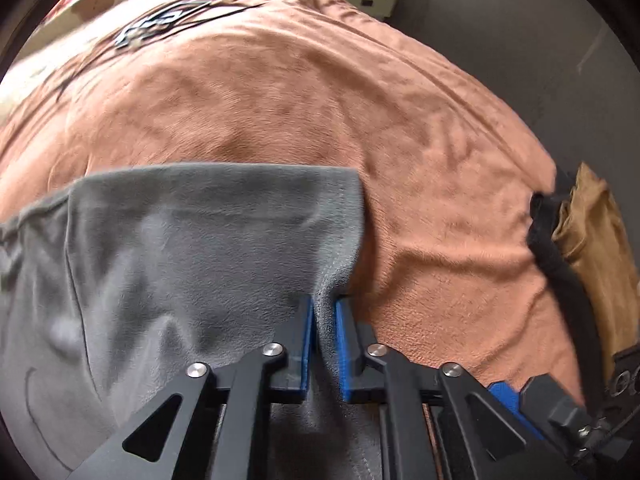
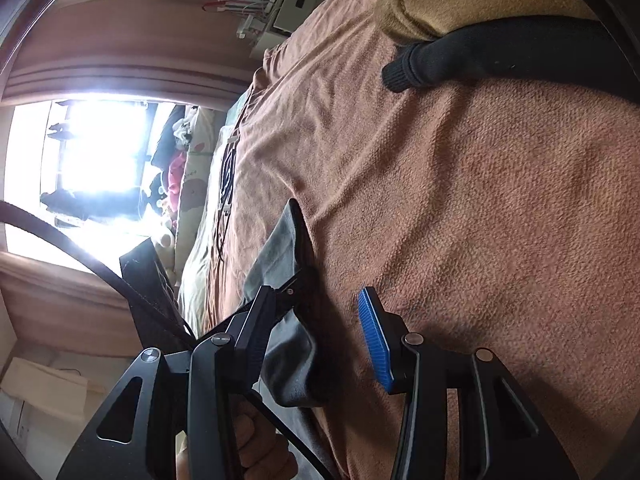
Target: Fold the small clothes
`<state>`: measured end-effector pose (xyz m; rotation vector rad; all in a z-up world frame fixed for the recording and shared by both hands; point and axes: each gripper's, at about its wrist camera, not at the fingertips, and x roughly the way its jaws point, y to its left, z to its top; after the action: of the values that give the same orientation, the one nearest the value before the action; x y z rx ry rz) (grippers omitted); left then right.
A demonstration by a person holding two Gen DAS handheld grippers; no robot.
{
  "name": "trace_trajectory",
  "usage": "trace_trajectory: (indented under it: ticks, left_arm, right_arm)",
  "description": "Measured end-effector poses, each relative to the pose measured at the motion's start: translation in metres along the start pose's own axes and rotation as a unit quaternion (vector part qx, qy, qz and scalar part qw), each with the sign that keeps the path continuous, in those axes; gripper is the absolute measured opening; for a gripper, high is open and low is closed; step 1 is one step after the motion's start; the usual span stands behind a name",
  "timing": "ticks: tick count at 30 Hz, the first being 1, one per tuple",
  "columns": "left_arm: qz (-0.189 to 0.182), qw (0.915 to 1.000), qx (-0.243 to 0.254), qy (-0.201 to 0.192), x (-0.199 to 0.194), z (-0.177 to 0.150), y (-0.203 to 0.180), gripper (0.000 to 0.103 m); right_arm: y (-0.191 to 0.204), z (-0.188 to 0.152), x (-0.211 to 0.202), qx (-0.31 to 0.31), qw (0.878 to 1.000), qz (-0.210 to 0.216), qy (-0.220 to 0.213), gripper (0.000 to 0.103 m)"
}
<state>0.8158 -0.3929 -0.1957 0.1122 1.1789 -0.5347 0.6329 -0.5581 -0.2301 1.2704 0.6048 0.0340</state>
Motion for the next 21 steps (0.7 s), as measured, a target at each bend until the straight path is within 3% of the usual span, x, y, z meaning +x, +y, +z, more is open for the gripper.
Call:
trace_trajectory:
  ticks: [2, 5, 11, 21]
  left_arm:
    - [-0.022, 0.9994, -0.024, -0.006, -0.011, 0.001, 0.011, 0.009]
    - [-0.035, 0.9988, -0.019, -0.030, -0.033, 0.001, 0.018, 0.008]
    - [-0.027, 0.9976, -0.017, -0.062, -0.076, -0.004, 0.033, 0.008]
    - [-0.010, 0.9937, -0.062, -0.093, -0.121, -0.022, 0.088, 0.008]
  right_arm:
    - [0.002, 0.002, 0.004, -0.003, 1.000, 0.004, 0.002, 0.041]
    - [0.007, -0.001, 0.007, -0.017, 1.000, 0.008, 0.008, 0.041]
    - [0.024, -0.012, 0.022, -0.053, 0.998, 0.024, 0.032, 0.041]
    - [0.042, -0.024, 0.044, -0.101, 0.993, 0.027, 0.062, 0.041]
